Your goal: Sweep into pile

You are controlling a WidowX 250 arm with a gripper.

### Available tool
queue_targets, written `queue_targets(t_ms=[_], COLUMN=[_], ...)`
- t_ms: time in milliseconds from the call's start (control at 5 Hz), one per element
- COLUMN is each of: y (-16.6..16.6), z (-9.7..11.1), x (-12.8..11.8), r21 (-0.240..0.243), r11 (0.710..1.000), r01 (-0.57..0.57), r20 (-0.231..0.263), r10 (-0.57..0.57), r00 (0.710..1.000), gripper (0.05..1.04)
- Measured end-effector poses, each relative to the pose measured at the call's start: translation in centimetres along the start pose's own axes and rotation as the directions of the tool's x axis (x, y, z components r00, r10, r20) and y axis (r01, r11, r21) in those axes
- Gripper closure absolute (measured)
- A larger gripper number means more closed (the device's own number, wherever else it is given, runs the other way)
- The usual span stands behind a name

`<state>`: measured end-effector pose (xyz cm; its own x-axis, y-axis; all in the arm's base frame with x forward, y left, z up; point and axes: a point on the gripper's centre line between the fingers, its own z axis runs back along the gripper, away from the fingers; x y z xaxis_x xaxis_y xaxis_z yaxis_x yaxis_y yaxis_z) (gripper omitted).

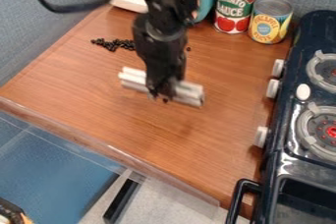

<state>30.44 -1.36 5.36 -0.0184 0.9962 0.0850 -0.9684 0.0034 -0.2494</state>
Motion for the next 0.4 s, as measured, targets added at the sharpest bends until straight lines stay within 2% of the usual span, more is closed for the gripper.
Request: queue_targets(t_ms=[400], y=[2.1], z=[-2.0], x=[-0.7], r21=[0.073], r11=[0.996], r01=[-0.051], r20=[0.036], r10=[0.048], r00=[0.998], gripper=[0.745])
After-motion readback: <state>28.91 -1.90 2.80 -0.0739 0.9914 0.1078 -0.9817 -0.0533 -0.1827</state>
